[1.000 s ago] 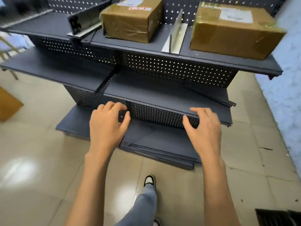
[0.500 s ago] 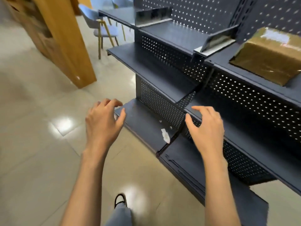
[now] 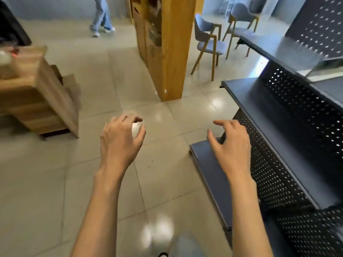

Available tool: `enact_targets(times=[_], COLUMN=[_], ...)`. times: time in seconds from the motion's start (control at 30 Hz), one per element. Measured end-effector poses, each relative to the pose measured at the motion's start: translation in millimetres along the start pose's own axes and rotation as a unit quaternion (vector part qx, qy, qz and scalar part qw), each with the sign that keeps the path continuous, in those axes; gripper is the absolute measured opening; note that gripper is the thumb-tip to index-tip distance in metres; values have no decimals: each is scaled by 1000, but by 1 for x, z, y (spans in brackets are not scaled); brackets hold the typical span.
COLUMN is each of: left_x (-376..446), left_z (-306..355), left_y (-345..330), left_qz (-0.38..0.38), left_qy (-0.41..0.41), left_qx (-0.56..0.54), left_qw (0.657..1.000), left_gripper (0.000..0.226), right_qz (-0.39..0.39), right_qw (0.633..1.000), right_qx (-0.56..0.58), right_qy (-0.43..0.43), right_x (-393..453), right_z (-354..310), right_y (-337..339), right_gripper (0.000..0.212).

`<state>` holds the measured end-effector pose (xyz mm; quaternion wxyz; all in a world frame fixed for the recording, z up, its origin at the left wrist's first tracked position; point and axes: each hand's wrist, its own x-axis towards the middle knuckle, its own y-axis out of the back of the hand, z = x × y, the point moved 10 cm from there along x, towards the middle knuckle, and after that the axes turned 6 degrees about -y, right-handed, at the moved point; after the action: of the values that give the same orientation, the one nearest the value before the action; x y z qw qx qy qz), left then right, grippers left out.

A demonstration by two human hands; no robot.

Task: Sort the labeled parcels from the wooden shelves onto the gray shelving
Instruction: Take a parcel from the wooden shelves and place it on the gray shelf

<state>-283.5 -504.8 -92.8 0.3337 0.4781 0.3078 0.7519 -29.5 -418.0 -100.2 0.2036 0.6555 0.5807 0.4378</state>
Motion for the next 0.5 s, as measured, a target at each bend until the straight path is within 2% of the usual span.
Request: enact_targets(times=[0.3,0.5], left_x=[118,241], left_z=[-77,-110], left_y=[-55,-64], left_qz=[11,68], left_qy=[64,78], left_qx=[34,63], left_qw=[997,993], left_gripper=[13,16], right_qz=[-42,-41], right_qw=[996,992], right_qx=[51,57], right_qy=[56,100], right_x=[152,289], right_z=[-52,-104], right_y=[-118,-180], right_gripper=[26,28])
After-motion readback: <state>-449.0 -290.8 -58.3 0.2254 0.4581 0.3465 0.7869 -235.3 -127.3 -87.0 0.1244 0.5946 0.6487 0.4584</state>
